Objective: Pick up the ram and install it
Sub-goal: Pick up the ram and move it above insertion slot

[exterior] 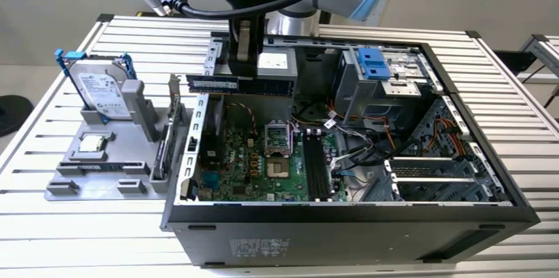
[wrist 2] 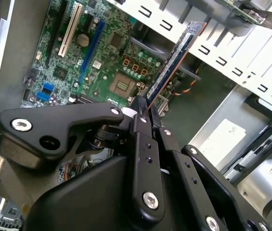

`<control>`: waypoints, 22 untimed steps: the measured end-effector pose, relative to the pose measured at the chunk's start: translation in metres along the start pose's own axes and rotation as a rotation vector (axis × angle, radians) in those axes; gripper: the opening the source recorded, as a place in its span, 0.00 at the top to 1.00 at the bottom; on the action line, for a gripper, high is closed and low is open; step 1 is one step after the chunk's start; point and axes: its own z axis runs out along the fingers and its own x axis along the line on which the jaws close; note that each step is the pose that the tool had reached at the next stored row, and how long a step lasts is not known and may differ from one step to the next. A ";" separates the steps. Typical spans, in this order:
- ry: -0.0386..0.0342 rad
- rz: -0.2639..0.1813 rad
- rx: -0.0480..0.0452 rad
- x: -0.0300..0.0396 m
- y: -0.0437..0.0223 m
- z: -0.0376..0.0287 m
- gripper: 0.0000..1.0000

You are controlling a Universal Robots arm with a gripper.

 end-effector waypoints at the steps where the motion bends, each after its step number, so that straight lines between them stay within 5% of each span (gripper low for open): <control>1: 0.0001 0.000 0.0000 0.0001 0.0008 0.0000 1.00; 22: 0.0000 0.000 0.0000 0.0012 0.0205 -0.0004 1.00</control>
